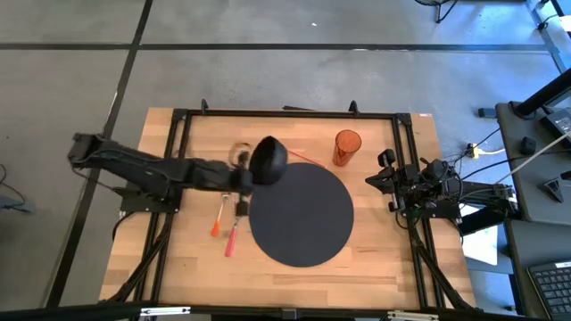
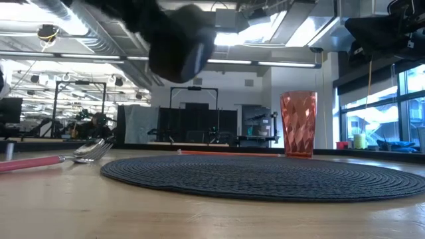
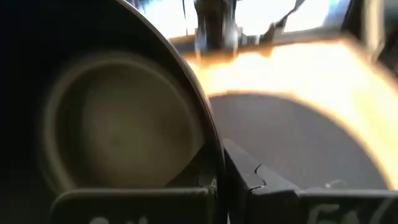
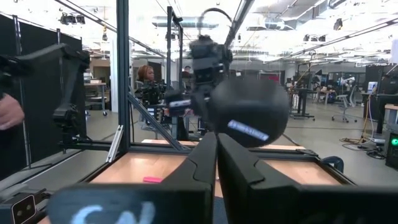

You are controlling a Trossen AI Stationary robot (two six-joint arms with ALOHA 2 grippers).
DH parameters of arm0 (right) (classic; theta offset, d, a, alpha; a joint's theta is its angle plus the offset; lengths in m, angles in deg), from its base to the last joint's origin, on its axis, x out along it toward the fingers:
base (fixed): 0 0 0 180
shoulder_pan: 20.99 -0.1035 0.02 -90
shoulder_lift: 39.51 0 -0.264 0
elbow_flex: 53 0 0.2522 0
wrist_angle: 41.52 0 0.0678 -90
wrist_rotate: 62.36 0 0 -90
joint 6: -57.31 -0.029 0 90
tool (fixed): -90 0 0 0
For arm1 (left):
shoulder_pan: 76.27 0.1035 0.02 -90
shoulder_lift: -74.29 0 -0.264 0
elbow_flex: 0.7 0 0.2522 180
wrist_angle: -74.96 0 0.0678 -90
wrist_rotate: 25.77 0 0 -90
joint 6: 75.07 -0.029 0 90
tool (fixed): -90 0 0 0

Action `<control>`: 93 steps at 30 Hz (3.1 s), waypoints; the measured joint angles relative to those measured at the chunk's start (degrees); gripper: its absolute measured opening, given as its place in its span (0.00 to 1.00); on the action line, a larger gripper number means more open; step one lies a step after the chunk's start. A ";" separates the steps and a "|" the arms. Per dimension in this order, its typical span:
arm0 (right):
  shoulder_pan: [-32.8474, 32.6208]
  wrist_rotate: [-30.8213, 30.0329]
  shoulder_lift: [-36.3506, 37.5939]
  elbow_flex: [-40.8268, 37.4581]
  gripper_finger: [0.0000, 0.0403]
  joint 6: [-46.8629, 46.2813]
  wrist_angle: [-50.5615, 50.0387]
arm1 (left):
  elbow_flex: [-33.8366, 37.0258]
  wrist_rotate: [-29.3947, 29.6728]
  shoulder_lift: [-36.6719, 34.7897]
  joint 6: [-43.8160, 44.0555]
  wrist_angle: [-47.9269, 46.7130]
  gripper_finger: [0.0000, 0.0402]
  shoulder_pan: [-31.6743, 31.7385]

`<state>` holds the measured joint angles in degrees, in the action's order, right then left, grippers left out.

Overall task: Pick & Place Utensil
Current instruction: Put the black bowl on the black mat, then put the brown cup to the top right of the black bowl on the black mat

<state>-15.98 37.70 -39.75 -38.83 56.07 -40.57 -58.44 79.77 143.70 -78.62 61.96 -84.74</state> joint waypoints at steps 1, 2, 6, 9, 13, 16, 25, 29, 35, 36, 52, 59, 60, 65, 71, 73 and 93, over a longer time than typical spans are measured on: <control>0.00 0.00 0.01 0.00 0.04 0.00 -0.03 | -3.41 1.52 3.10 -0.87 -3.75 0.01 -0.96; 0.00 0.00 -0.01 0.00 0.04 0.00 -0.14 | -6.88 2.77 6.22 -1.49 -7.33 0.01 -1.82; 0.00 0.00 0.00 0.00 0.04 0.00 -0.61 | -19.72 5.76 18.19 -1.80 -19.93 0.01 -4.31; 0.00 0.00 -0.01 0.00 0.04 0.00 -0.88 | -27.77 4.75 26.04 -2.99 -27.75 0.01 -5.43; 0.00 0.00 -0.01 0.00 0.04 0.00 -0.86 | -36.20 0.88 34.69 -3.88 -34.63 0.01 -6.30; 0.00 0.00 0.01 0.00 0.04 0.00 -0.86 | -40.27 -2.35 39.69 -5.48 -35.62 0.01 -6.60; 0.00 0.09 -0.01 0.00 0.04 0.00 -0.86 | -49.26 -5.15 49.37 -7.09 -41.60 0.01 -6.64; -0.02 0.03 0.01 0.00 0.04 0.00 -0.87 | -50.78 -6.69 50.89 -7.20 -41.94 0.01 -6.64; -0.02 0.04 -0.01 0.00 0.04 0.00 -0.88 | -50.89 -7.35 51.30 -6.55 -42.02 0.01 -6.64; -0.01 -0.02 0.00 0.00 0.04 0.00 -0.88 | -50.89 -7.37 51.50 -6.33 -42.04 0.01 -6.64; 0.00 0.04 0.01 0.00 0.04 0.00 -0.91 | -50.91 -10.26 54.47 -6.89 -41.43 0.01 -6.79; 0.00 -0.01 0.00 0.00 0.04 0.00 -0.93 | -50.89 -8.95 54.51 -5.65 -41.23 0.03 -6.83; -0.01 -0.01 0.01 0.00 0.04 0.00 -0.93 | -50.85 -8.71 54.55 -5.01 -41.25 0.04 -6.82; 0.00 0.00 -0.01 0.00 0.04 0.00 -0.95 | -50.82 -8.64 54.56 -4.55 -41.28 0.11 -7.00; 0.00 0.00 -0.01 0.00 0.04 0.00 -0.95 | -51.60 -7.99 54.53 -5.91 -42.65 0.22 -7.91; -0.02 0.00 0.01 0.00 0.04 0.00 -0.95 | -53.85 -7.61 54.42 -6.31 -44.46 0.26 -8.39; 0.00 0.11 -0.01 0.00 0.04 -0.24 -2.11 | -42.27 -5.99 20.17 -12.11 -43.86 0.14 -13.49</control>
<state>-15.98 37.81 -39.76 -38.83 55.83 -42.68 -100.71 73.78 163.87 -90.72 18.10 -98.23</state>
